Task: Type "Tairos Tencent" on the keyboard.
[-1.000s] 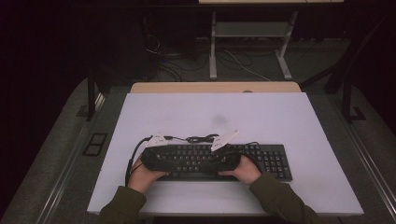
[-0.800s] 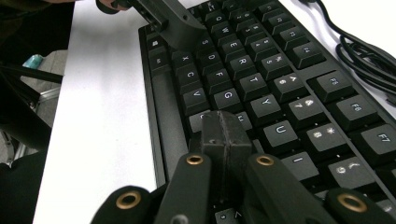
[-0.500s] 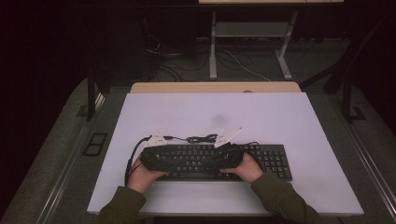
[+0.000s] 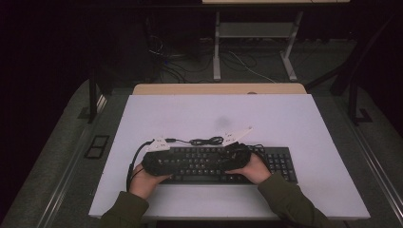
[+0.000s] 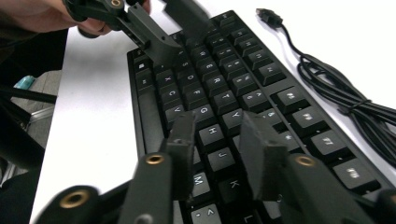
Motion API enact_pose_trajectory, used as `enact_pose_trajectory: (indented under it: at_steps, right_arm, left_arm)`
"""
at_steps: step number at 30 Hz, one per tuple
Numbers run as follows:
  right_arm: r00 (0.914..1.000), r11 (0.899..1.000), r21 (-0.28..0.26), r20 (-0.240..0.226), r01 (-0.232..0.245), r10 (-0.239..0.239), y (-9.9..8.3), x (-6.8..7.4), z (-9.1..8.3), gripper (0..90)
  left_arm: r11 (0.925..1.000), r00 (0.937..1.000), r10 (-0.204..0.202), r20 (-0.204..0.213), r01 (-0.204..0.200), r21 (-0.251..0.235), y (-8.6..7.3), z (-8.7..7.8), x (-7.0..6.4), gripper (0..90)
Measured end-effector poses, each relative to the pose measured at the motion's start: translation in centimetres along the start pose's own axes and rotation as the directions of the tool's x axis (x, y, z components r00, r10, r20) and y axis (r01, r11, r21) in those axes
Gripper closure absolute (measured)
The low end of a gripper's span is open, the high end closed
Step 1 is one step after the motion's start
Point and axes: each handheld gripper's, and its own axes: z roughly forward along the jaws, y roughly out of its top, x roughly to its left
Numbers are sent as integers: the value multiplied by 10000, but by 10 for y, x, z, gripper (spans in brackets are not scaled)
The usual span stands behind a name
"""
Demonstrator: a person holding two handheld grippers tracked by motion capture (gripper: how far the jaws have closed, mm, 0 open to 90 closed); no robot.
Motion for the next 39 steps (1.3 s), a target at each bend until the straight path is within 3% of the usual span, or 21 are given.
enact_pose_trajectory:
  at_steps: [6, 11, 30, 39]
  right_arm:
    - [9996, 9998, -176, 250, -127, 131, 0, -3, -2, 464]
    - [9984, 9993, -271, 492, -273, 286, 0, -5, -3, 369]
    - [9941, 9983, -478, 1025, -319, 367, -3, -11, -4, 260]
    - [9937, 9984, -469, 1062, -313, 362, -3, -11, -4, 248]
  left_arm:
    - [9994, 9992, 196, 358, -207, 293, -1, 2, -4, 805]
    - [9989, 9979, 180, 615, -206, 420, -2, 4, -5, 891]
    - [9927, 9947, 309, 983, -420, 1133, -7, 18, -9, 893]
    - [9929, 9944, 273, 1021, -388, 1126, -8, 18, -8, 892]
